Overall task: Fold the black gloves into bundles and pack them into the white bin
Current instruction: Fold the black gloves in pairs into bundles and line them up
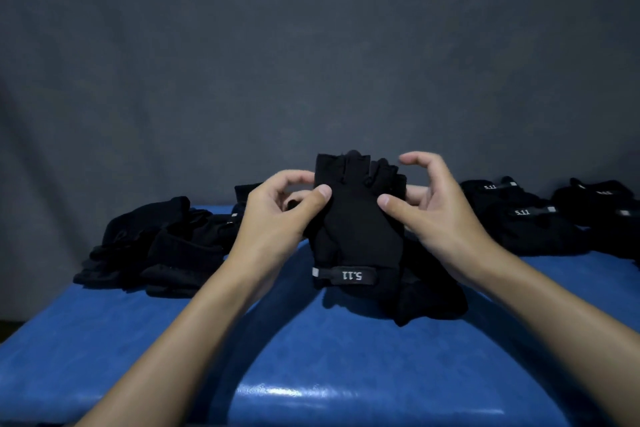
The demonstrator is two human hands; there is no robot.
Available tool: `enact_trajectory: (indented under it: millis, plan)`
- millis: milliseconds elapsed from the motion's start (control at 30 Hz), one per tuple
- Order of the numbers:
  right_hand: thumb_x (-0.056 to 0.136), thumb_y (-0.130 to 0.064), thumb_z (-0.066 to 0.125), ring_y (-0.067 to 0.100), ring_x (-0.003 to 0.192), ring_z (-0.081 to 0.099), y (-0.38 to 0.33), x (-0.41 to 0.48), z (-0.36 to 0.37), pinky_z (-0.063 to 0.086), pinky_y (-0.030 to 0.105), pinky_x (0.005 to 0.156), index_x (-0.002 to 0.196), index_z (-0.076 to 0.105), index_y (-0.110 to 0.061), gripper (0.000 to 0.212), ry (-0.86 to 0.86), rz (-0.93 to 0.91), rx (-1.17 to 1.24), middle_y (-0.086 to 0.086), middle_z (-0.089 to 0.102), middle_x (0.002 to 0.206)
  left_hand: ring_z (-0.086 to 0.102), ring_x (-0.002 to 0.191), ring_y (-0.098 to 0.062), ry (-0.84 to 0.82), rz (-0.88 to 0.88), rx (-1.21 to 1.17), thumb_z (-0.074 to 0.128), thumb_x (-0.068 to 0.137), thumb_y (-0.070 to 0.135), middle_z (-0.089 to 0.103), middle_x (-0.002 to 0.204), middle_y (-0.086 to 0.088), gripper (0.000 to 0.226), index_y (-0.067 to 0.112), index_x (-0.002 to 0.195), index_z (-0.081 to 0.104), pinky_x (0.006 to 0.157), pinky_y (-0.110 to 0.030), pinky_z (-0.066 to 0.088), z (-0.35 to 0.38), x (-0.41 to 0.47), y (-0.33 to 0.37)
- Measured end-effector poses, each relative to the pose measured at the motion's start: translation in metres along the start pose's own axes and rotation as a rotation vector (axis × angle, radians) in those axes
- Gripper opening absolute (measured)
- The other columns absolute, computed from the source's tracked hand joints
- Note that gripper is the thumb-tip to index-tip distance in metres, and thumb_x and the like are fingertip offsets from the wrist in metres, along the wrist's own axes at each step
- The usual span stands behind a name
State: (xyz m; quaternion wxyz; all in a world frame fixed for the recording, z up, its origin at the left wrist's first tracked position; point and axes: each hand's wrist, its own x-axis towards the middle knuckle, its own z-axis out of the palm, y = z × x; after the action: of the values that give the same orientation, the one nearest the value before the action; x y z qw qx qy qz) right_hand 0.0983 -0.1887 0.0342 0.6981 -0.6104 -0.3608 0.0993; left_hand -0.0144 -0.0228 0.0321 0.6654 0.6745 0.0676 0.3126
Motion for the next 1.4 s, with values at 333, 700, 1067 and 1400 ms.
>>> enact_trajectory:
  millis: [333,700,1067,1400]
  plan:
    - [0.086,0.000,0.068,0.005,0.063,0.051,0.002,-0.014,-0.031,0.043,0.018,0.060,0.089,0.061,-0.013,0.014,0.180,-0.044,-0.170,-0.007,0.056,0.070,0.072,0.092,-0.013,-0.136,-0.025,0.074,0.065,0.093,0.004,0.077,0.095,0.002,0.022,0.021,0.103,0.075,0.079,-0.027,0.054,0.030,-0.006,-0.014]
    - [0.080,-0.007,0.076,0.016,0.089,0.072,-0.001,-0.026,-0.048,0.058,0.040,0.086,0.102,0.056,-0.032,0.039,-0.019,0.232,-0.387,-0.003,0.072,0.102,0.074,0.091,-0.016,-0.221,-0.149,0.165,0.068,0.090,0.001,0.069,0.121,0.002,0.044,0.017,0.130,0.062,0.080,-0.033,0.061,0.051,-0.008,-0.026]
    - [0.082,-0.025,0.075,0.010,0.085,0.068,0.005,-0.029,-0.044,0.056,0.035,0.086,0.103,0.062,-0.028,0.024,-0.047,0.272,-0.657,-0.007,0.069,0.092,0.074,0.082,-0.007,-0.238,-0.101,0.418,0.071,0.089,0.008,0.074,0.104,0.003,0.048,0.022,0.133,0.059,0.075,-0.016,0.056,0.049,-0.005,-0.040]
    - [0.082,-0.049,0.067,0.011,0.111,0.053,0.017,-0.040,-0.060,0.046,0.036,0.099,0.117,0.061,-0.032,0.040,-0.038,0.298,-0.843,-0.004,0.054,0.119,0.063,0.104,-0.012,-0.307,-0.034,0.690,0.069,0.088,0.041,0.063,0.120,0.007,0.041,0.032,0.127,0.060,0.097,-0.034,0.051,0.041,-0.005,-0.061]
